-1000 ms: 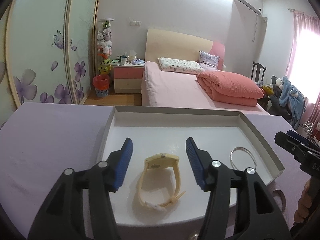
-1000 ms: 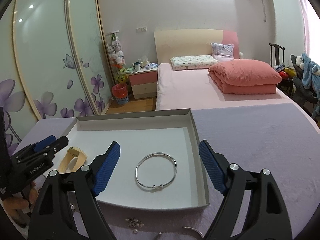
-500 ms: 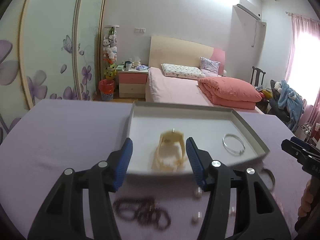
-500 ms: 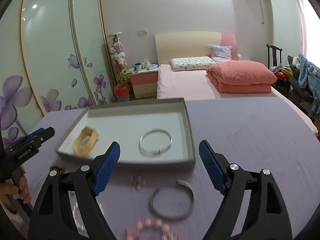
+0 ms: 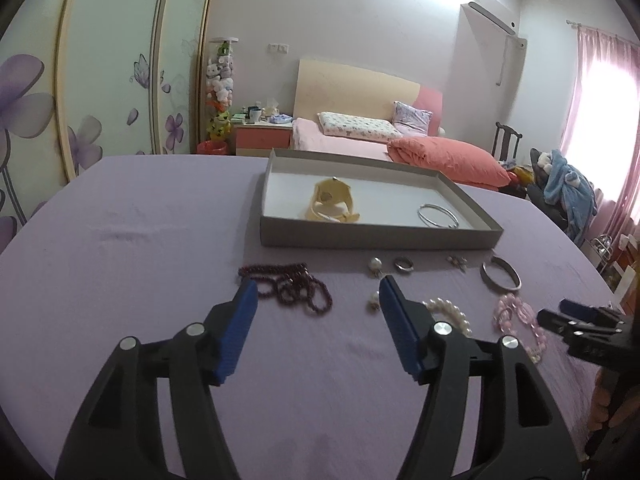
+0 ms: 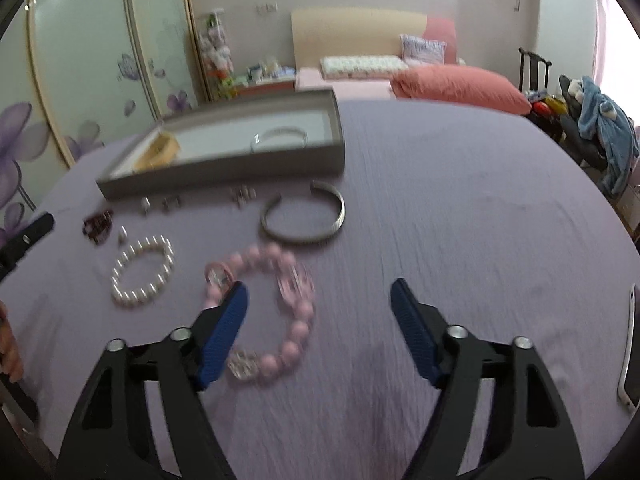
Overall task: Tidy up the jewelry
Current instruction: 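Grasp the pink beaded bracelet with the right tool while the left grasps the pearl bracelet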
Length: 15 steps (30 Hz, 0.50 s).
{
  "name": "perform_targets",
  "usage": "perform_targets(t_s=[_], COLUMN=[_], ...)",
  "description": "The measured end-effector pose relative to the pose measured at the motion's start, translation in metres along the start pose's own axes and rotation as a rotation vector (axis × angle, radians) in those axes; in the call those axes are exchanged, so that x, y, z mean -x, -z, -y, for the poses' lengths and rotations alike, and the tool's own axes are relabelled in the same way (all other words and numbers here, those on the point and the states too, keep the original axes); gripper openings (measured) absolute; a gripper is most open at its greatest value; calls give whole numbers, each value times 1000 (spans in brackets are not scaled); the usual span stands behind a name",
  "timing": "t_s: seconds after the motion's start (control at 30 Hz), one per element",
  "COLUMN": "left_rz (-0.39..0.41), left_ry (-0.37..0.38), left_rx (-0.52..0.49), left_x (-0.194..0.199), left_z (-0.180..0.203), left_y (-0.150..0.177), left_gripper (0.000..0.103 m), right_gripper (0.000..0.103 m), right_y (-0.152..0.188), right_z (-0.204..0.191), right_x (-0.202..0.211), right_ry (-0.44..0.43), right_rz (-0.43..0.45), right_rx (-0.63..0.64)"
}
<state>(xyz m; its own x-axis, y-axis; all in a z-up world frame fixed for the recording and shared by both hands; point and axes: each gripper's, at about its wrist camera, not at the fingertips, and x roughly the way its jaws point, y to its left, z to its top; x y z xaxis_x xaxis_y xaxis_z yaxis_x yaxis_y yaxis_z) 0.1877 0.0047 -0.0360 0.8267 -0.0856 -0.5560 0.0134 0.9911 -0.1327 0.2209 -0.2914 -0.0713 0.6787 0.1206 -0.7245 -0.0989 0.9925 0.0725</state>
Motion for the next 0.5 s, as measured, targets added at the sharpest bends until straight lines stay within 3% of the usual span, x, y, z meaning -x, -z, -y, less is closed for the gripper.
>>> perform_targets(t_s=[0.3,0.5], left_rz=[-13,-16], left_ry=[20,22], left_rx=[-10,-15], left_x=[-3,-6], left_z=[9,11], left_y=[1,0], left_gripper=[62,62], right_gripper=[59,43], right_y=[-3,-9], right_z=[-6,-9], right_x=[-22,-25], right_ry=[38,16], right_rz=[-85,-92], right_rx=[46,69])
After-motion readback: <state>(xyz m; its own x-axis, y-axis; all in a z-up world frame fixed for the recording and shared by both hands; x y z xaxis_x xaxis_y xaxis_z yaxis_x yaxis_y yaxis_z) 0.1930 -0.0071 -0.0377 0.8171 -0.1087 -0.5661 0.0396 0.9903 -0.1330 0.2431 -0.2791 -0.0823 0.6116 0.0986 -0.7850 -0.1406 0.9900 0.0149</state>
